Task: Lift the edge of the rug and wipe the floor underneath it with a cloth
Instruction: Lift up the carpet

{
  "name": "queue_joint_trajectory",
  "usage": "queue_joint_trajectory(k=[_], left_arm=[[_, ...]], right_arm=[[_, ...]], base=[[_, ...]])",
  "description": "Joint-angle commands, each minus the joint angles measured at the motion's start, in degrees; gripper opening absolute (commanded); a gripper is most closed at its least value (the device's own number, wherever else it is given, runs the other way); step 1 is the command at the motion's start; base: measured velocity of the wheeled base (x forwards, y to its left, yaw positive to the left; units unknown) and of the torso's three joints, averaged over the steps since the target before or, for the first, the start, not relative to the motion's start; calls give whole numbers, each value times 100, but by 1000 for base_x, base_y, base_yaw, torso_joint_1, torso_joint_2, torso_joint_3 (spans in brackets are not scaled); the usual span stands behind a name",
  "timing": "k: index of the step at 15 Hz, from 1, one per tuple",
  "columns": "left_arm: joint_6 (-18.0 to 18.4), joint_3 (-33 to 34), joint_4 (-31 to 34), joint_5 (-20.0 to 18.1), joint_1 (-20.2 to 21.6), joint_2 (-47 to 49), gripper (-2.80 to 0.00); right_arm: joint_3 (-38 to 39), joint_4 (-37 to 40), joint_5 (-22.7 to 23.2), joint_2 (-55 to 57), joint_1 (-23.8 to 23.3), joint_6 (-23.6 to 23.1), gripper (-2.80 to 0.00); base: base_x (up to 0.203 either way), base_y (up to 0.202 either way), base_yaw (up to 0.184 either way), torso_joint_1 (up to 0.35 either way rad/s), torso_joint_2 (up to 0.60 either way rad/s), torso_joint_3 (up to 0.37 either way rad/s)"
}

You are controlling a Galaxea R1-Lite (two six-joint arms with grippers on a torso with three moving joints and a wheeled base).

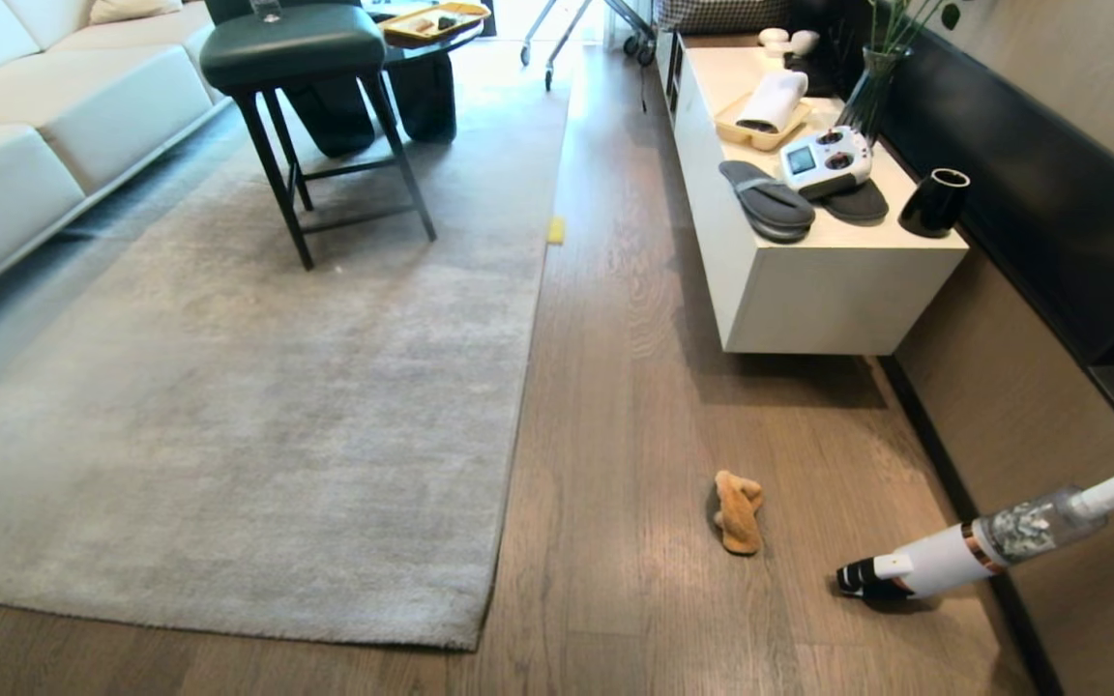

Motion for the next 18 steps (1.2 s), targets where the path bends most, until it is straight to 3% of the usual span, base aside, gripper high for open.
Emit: queue_joint_trajectory(k=[1, 18], left_arm=[[-10, 1, -2, -4, 1, 2, -280], [-3, 1, -2, 9, 1, 2, -280]], right_arm=[[0, -6, -4, 9, 1, -1, -280], [0, -6, -1, 9, 1, -1, -280]], base=[[0, 0, 0, -4, -1, -189], [0, 0, 0, 3, 2, -197]])
